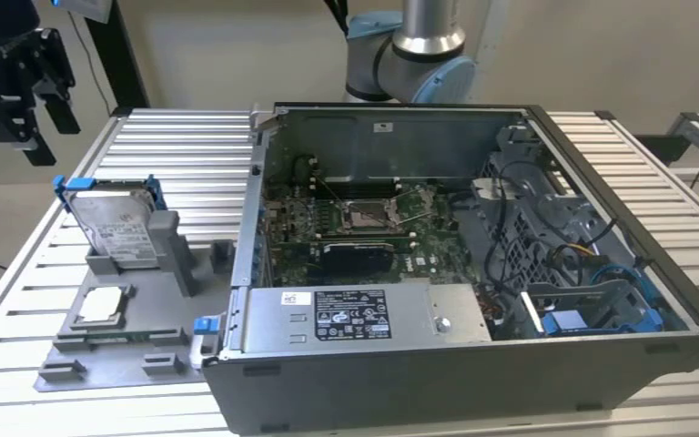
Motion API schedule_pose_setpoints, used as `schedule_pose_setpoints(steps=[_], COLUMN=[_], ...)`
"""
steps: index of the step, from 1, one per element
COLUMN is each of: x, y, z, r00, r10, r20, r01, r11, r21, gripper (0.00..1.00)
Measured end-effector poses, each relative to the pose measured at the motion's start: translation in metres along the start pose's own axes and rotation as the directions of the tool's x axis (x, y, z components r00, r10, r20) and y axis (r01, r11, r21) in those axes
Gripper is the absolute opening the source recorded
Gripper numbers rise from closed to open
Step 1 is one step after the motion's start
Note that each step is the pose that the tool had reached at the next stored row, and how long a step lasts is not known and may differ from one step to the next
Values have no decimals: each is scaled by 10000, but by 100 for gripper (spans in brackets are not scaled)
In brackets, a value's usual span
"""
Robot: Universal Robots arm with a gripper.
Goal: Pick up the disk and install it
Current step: 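Pick up the disk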
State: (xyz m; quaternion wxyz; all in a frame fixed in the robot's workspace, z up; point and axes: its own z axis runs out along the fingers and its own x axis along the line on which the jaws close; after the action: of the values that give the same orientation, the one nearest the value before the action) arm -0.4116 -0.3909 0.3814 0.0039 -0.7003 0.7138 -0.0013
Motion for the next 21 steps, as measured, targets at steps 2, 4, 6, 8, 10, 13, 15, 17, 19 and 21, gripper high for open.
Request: schedule_pose_setpoints(steps=[2, 4, 6, 8, 10, 13, 15, 17, 19, 21], x=[0, -1, 0, 0, 0, 0, 0, 0, 1, 1], y=[2, 5, 10, 12, 14, 14, 15, 15, 15, 15], z=[37, 73, 109, 147, 182, 238, 273, 310, 347, 384], r00=[10000, 10000, 10000, 9999, 9998, 9996, 9996, 9995, 9995, 9994], r10=[-10, -29, -80, -145, -204, -269, -291, -308, -322, -339], r20=[1, 1, 6, 7, 9, 9, 9, 9, 10, 11], r01=[10, 29, 80, 145, 204, 269, 291, 308, 322, 339], r11=[10000, 10000, 10000, 9999, 9998, 9996, 9996, 9995, 9995, 9994], r21=[16, 21, 30, 34, 36, 38, 36, 36, 37, 38], gripper=[100, 100, 100, 100, 100, 100, 100, 100, 100, 100])
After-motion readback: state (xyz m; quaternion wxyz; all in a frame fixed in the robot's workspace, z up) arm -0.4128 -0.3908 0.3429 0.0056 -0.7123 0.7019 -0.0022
